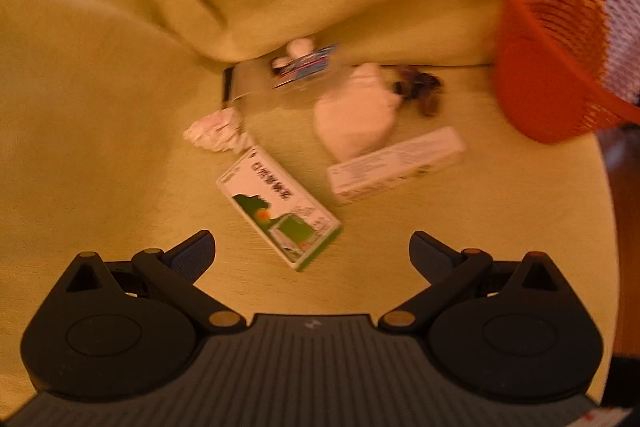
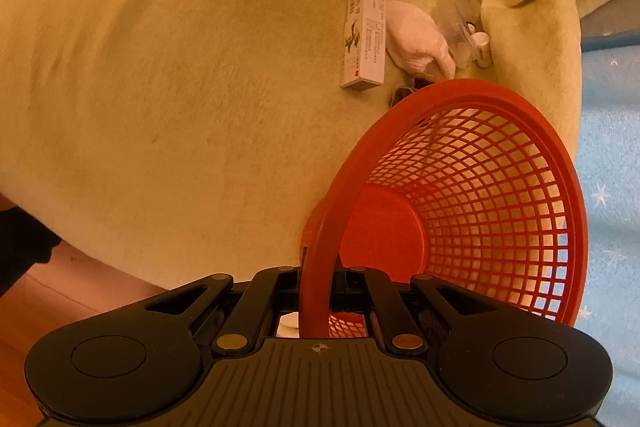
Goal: Collect trash
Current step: 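Lift the wastebasket with the right tool and set it beside the trash pile, then lower the left tool onto the green-and-white spray box and grasp it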
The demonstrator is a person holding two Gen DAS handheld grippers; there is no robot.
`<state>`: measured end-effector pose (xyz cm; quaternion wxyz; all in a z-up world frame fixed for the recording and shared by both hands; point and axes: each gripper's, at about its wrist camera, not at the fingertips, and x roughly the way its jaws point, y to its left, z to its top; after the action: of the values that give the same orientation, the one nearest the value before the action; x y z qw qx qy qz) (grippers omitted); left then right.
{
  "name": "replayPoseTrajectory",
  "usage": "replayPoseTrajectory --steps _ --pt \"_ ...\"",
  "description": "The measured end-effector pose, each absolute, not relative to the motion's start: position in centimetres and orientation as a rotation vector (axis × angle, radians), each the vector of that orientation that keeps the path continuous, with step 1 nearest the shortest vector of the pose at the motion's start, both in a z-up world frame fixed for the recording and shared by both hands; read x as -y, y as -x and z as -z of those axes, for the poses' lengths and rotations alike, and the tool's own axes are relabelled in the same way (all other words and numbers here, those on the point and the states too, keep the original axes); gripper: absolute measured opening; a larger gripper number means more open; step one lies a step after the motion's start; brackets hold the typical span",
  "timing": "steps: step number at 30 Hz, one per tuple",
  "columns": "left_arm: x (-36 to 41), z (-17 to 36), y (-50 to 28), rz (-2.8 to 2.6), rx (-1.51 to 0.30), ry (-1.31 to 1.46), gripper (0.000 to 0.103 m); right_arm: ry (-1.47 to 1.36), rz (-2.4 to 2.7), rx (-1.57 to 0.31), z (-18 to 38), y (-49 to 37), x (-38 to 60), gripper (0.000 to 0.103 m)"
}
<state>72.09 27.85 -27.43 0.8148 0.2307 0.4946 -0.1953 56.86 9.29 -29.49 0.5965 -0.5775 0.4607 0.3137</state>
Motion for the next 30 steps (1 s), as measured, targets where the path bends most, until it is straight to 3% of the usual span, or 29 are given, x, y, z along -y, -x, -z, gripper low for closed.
replayPoseTrajectory --steps 5,15,18,25,30 --pt "-28.0 30.3 -74.3 0.315 -1.091 -0.394 0.101 1.352 -0.723 -1.070 29.7 -56.8 -9.7 0.001" --pt "-27.9 35.2 -77.0 0.193 -1.143 -0.304 0.082 1.349 -0.728 -1.084 29.7 -57.0 -9.8 0.001" --pt "-28.4 35.7 -77.4 0.192 -1.155 -0.293 0.080 1.347 -0.725 -1.089 29.8 -57.1 -9.9 0.001" --pt "-29.8 35.1 -76.8 0.199 -1.169 -0.358 0.057 1.360 -0.731 -1.094 29.8 -57.2 -10.2 0.001" --pt "-30.4 35.6 -76.9 0.211 -1.174 -0.347 0.056 1.359 -0.732 -1.102 29.9 -57.5 -10.3 0.001"
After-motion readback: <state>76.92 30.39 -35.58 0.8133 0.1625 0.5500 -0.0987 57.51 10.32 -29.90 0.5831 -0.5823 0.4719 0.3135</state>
